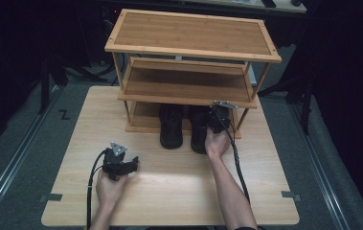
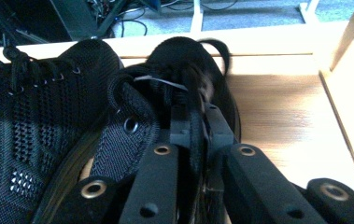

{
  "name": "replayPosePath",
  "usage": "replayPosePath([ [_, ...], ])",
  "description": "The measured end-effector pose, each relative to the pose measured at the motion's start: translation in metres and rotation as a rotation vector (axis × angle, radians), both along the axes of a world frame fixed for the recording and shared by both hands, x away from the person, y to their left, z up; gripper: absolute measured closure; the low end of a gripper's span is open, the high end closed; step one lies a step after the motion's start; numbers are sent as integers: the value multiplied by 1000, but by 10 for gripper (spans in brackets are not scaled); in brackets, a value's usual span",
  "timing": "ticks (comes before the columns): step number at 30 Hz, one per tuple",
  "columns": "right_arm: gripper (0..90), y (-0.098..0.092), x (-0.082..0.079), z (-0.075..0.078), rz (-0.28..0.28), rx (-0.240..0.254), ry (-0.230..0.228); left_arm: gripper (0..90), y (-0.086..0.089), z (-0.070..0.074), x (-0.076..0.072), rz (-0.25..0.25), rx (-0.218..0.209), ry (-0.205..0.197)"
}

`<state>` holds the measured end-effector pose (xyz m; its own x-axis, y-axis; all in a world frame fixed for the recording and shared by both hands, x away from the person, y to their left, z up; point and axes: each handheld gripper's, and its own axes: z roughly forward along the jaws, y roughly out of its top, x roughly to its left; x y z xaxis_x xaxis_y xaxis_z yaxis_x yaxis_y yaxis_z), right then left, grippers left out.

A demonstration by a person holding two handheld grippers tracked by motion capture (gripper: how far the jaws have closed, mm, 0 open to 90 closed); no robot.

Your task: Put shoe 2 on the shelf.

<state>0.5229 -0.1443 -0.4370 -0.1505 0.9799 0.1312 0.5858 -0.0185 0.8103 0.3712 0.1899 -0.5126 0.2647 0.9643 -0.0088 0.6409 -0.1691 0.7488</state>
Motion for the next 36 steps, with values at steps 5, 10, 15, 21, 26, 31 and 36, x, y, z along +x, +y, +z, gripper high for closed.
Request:
replayPosePath([
  [5, 744, -2, 0, -1, 36, -25, -5, 300, 0, 0, 1, 1, -3, -1],
  [10, 606, -5, -1, 0, 54, -42, 0, 309, -1, 1, 4, 10, 16, -2],
  [15, 539, -11, -11, 9, 86, -44, -43, 364, -5, 4, 8, -2, -8, -5],
  [21, 503, -21, -25, 18, 145, -34, -110, 416, -12, 17, 15, -67, -36, -36],
  [26, 637, -34, -37, 20, 160, -28, -129, 573, -17, 28, 21, -110, -65, -61],
  [31, 790, -50, -49, 21, 175, -8, -173, 718, -19, 39, 31, -129, -82, -65],
  [36, 836, -63, -49, 9, 167, -20, -126, 785, -17, 44, 46, -110, -109, -40],
])
